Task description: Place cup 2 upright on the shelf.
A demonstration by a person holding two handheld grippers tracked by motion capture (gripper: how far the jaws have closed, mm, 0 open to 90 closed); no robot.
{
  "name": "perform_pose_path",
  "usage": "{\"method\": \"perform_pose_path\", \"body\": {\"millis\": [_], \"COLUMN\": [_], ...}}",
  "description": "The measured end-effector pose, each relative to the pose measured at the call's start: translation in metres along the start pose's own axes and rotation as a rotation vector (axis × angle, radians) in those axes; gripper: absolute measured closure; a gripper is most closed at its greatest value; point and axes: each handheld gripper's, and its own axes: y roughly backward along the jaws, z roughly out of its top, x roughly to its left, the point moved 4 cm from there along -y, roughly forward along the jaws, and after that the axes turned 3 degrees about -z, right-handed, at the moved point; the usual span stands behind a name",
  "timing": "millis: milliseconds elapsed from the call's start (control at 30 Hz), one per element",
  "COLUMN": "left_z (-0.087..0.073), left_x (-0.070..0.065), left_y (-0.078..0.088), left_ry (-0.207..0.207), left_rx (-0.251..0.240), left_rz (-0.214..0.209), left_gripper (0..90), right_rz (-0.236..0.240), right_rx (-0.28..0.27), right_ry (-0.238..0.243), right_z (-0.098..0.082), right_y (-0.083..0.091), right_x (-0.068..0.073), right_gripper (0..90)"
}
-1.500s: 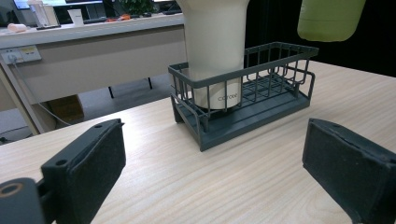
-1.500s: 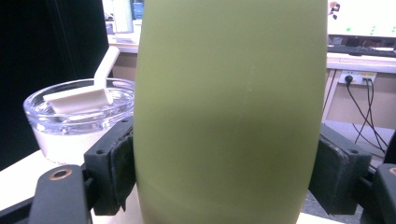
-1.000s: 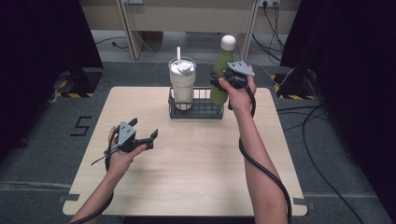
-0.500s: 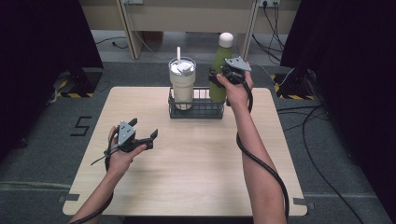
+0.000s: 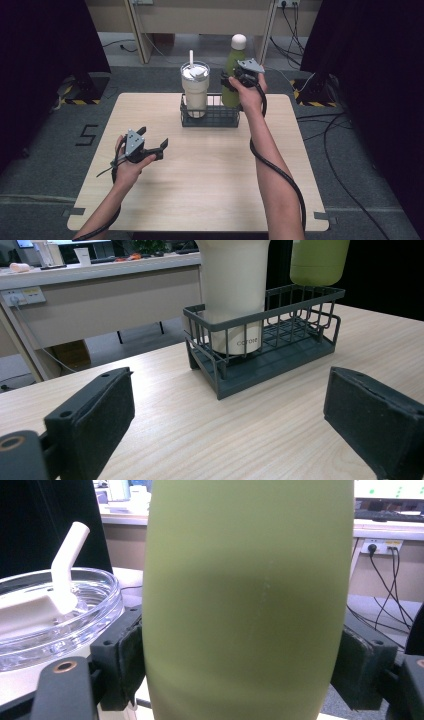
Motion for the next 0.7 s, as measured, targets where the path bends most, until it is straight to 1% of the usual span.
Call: {"method": "perform_pose_path", "body": {"millis": [500, 700], "left_z": [-0.001, -0.001], "left_x": [0.000, 0.000], "left_y": [0.000, 0.000], "left_ry": [0.001, 0.001], "left_rx": [0.003, 0.001], "left_rz": [-0.001, -0.001], "left_gripper": [5.4, 5.4], "right_rz": [-0.001, -0.003], "right_rx": [0.018, 0.032], "right_ry": [-0.002, -0.006], "right_z": [-0.004, -0.008], "right_y": [-0.012, -0.017], "right_x": [0.004, 0.004], "right_gripper": [21.6, 21.5]}}
